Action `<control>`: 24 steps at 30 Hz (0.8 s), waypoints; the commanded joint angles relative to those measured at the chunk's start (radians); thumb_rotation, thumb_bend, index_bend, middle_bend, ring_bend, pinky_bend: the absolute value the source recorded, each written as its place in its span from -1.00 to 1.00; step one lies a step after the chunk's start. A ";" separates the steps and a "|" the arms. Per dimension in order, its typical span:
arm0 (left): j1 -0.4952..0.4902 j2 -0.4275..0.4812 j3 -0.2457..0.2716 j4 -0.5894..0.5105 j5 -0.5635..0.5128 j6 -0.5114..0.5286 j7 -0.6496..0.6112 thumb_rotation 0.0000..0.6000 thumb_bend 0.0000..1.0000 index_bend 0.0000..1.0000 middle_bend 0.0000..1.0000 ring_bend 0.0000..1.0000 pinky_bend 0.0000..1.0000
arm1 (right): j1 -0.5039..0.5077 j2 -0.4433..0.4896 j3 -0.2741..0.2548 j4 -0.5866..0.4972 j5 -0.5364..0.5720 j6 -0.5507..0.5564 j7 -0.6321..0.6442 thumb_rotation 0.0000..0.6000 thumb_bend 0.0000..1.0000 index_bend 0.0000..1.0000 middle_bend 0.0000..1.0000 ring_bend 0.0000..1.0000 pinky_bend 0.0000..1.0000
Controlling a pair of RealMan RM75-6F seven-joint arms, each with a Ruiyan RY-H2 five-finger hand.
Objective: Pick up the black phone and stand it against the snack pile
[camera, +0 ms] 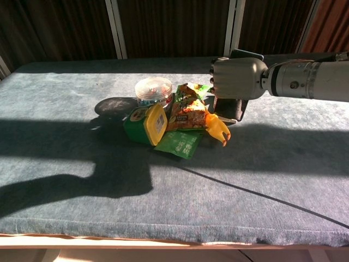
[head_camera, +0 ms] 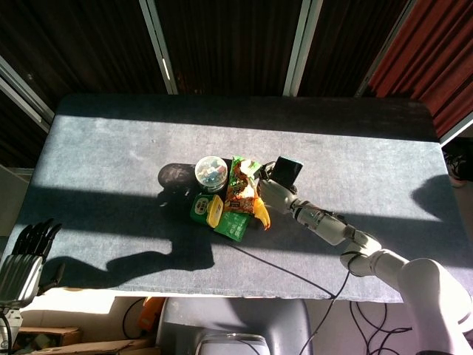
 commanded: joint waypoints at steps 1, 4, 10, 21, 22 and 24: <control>0.000 0.000 0.000 0.000 0.000 0.000 -0.001 1.00 -0.21 -1.00 -1.00 -1.00 -1.00 | 0.000 -0.004 0.001 0.000 0.004 -0.003 -0.002 1.00 -0.49 -0.08 0.01 -0.16 0.10; 0.000 0.001 0.000 0.001 -0.001 0.000 -0.002 1.00 -0.21 -1.00 -1.00 -1.00 -1.00 | 0.002 -0.009 0.002 0.004 0.007 -0.005 -0.005 1.00 -0.49 -0.13 0.01 -0.17 0.09; 0.001 0.002 0.000 0.001 -0.001 0.001 -0.006 1.00 -0.21 -1.00 -1.00 -1.00 -1.00 | 0.004 -0.016 0.005 0.009 0.016 -0.011 -0.019 1.00 -0.49 -0.20 -0.01 -0.18 0.08; 0.002 0.006 0.004 0.001 0.005 0.003 -0.017 1.00 -0.21 -1.00 -1.00 -1.00 -1.00 | 0.009 -0.006 0.027 -0.025 0.062 -0.052 -0.110 1.00 -0.49 -0.15 -0.01 -0.19 0.04; 0.002 0.006 0.004 0.001 0.006 0.004 -0.019 1.00 -0.21 -1.00 -1.00 -1.00 -1.00 | 0.009 -0.004 0.030 -0.030 0.068 -0.057 -0.125 1.00 -0.50 -0.13 -0.01 -0.19 0.03; 0.003 0.008 0.005 0.002 0.009 0.004 -0.023 1.00 -0.21 -1.00 -1.00 -1.00 -1.00 | 0.008 -0.002 0.039 -0.043 0.086 -0.067 -0.159 1.00 -0.50 -0.12 -0.01 -0.19 0.02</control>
